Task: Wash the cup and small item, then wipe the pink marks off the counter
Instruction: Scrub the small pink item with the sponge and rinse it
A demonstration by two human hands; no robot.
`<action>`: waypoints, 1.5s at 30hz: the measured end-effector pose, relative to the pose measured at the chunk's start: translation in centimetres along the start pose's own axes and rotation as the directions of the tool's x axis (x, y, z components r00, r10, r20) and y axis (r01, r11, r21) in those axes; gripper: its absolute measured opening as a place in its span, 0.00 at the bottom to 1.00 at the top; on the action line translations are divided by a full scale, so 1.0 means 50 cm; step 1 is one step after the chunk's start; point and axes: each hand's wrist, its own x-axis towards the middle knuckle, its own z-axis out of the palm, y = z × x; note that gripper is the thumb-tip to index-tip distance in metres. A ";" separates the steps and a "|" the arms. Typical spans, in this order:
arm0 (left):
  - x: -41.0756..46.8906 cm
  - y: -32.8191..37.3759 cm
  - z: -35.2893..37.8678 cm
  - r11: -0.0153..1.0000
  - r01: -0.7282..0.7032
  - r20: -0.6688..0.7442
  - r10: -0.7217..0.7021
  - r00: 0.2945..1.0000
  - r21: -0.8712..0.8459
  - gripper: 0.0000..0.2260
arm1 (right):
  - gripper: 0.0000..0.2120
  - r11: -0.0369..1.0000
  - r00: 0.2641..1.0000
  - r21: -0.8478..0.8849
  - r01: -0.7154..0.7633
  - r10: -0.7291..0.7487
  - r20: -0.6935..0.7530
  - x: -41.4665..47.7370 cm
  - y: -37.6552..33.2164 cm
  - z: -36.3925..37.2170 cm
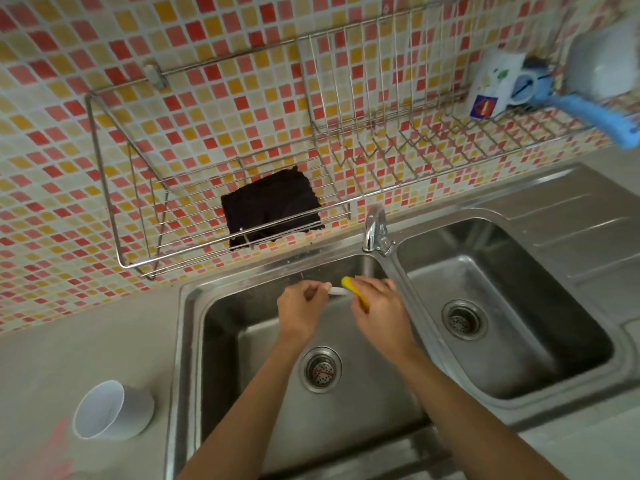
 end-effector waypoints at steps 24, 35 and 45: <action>0.052 0.076 0.090 0.964 -0.264 0.224 0.267 0.937 -0.041 0.11 | 0.34 0.788 0.728 0.194 -0.584 0.403 0.554 0.128 0.197 -0.028; 0.047 0.060 0.082 0.951 -0.309 0.187 0.307 0.933 -0.020 0.09 | 0.22 0.017 0.487 0.625 -0.781 0.643 0.591 0.045 0.215 -0.051; 0.043 0.078 0.078 0.905 -0.425 0.228 0.412 0.882 0.013 0.09 | 0.16 -0.230 0.445 0.593 -0.772 0.472 0.761 0.027 0.186 -0.064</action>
